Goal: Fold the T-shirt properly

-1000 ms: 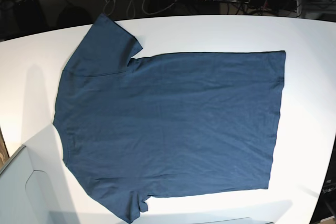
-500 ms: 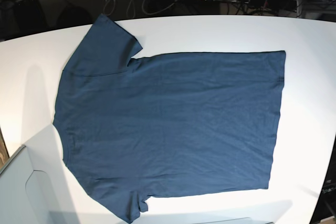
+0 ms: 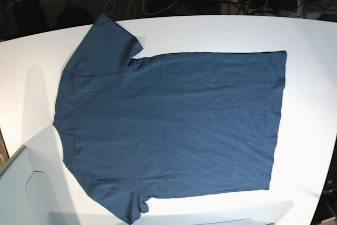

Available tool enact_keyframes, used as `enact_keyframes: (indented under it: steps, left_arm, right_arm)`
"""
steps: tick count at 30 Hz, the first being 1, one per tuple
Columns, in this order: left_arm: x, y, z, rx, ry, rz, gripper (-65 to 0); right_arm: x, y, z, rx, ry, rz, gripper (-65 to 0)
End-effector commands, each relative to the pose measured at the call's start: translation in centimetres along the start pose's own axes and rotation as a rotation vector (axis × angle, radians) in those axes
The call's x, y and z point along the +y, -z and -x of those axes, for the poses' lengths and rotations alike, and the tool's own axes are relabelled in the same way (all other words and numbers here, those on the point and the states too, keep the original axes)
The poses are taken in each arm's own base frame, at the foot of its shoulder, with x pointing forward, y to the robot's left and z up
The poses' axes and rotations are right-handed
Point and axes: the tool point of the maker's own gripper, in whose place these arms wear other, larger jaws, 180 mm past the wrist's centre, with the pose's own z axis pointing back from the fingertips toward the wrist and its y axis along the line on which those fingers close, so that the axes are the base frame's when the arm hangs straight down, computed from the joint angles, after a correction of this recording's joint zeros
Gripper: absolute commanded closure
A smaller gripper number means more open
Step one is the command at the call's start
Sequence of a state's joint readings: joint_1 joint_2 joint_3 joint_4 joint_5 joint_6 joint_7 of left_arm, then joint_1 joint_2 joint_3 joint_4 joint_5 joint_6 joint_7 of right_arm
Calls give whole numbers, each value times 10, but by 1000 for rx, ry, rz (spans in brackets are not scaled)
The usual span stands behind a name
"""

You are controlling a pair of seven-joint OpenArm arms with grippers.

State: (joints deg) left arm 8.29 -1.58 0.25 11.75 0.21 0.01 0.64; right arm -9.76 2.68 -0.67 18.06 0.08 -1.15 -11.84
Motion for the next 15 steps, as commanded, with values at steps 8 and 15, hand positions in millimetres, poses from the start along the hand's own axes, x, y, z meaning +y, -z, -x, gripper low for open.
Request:
enact_keyframes:
  steps: [8,15]
  left_arm:
    - [24,-13,25,-34,7,-34,0]
    - [48,-40,32,-118,54,-68,0]
  right_arm:
    - [1,-5,21,-9,-19,-17,0]
    - [-2,-38,31,-139,-59,-19,0]
